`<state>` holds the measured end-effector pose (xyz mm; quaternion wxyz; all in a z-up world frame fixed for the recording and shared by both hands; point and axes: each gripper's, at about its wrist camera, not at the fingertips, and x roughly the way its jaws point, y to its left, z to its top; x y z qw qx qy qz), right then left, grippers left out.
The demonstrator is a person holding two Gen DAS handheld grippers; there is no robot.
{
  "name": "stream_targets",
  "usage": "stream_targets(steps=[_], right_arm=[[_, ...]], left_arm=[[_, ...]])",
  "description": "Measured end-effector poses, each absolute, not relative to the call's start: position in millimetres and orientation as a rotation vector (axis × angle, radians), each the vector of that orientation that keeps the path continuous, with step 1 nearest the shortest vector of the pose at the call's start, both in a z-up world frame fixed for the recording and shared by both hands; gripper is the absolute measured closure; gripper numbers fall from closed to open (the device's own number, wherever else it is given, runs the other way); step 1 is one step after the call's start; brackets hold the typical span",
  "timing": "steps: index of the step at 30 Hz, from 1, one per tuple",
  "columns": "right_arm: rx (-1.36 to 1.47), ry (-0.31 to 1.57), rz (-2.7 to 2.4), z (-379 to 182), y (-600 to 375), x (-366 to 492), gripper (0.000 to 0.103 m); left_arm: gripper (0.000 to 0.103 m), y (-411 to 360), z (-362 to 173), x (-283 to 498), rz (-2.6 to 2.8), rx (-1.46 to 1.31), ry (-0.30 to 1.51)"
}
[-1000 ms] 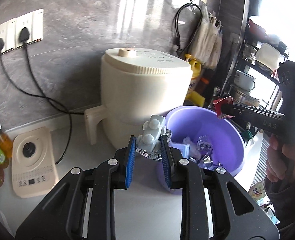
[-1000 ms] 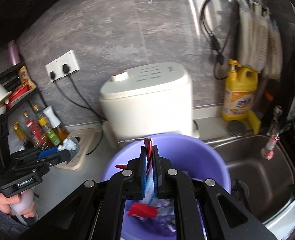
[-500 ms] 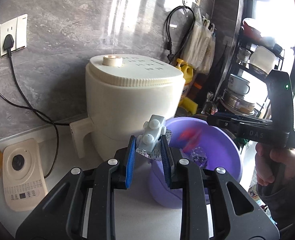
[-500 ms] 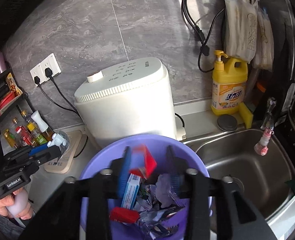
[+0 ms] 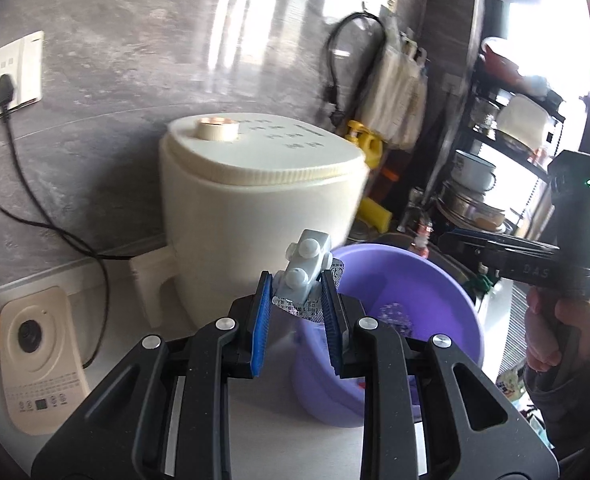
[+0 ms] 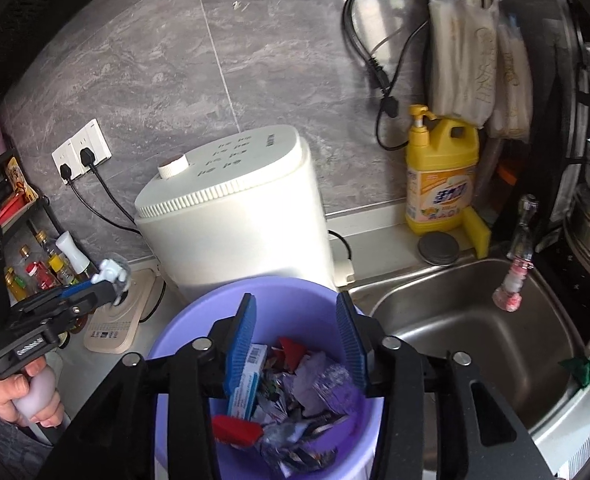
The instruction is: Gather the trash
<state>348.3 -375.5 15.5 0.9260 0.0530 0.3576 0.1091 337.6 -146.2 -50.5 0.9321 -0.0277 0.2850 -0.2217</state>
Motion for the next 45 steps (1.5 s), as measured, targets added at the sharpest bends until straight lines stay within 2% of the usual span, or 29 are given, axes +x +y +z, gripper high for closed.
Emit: stream_targets(steps=[13,14,15,16,25,29,31,36,40,42,45], right_arm=[[0.179,0.688,0.117,29.2,-416.1,288.8,0.060],[0.182,0.686,0.111,29.6,-418.7,285.0,0.060],[0.186,0.684,0.101,30.5,-422.3,279.3,0.060],[0.189,0.683,0.093,31.1,-424.1,276.0,0.060],[0.213,0.698,0.061,25.2,-442.4,242.2,0.059],[0.220,0.719,0.064,23.0,-443.5,234.7,0.058],[0.207,0.706,0.071,25.4,-440.4,229.8,0.051],[0.213,0.702,0.087,35.6,-424.8,220.6,0.048],[0.191,0.665,0.095,47.2,-405.6,208.7,0.027],[0.207,0.652,0.099,52.5,-396.6,202.6,0.022],[0.203,0.629,0.127,62.4,-381.5,192.1,0.012]], left_arm=[[0.078,-218.0,-49.7,339.7,-0.608,0.001,0.618],[0.075,-221.4,-49.6,339.0,-0.617,0.003,0.616],[0.061,-226.6,-49.3,338.4,-0.627,0.006,0.618],[0.056,-227.8,-49.0,337.5,-0.625,0.008,0.613],[0.048,-220.8,-51.3,329.3,-0.563,-0.011,0.619],[0.039,-207.9,-47.2,314.8,-0.536,-0.021,0.614],[0.034,-199.1,-43.3,304.8,-0.520,-0.018,0.600],[0.019,-167.1,-25.5,276.7,-0.474,-0.034,0.566],[0.011,-135.6,-10.9,249.6,-0.442,-0.043,0.528],[0.007,-115.2,-4.3,232.4,-0.410,-0.053,0.514],[0.006,-89.0,3.2,206.9,-0.341,-0.061,0.501]])
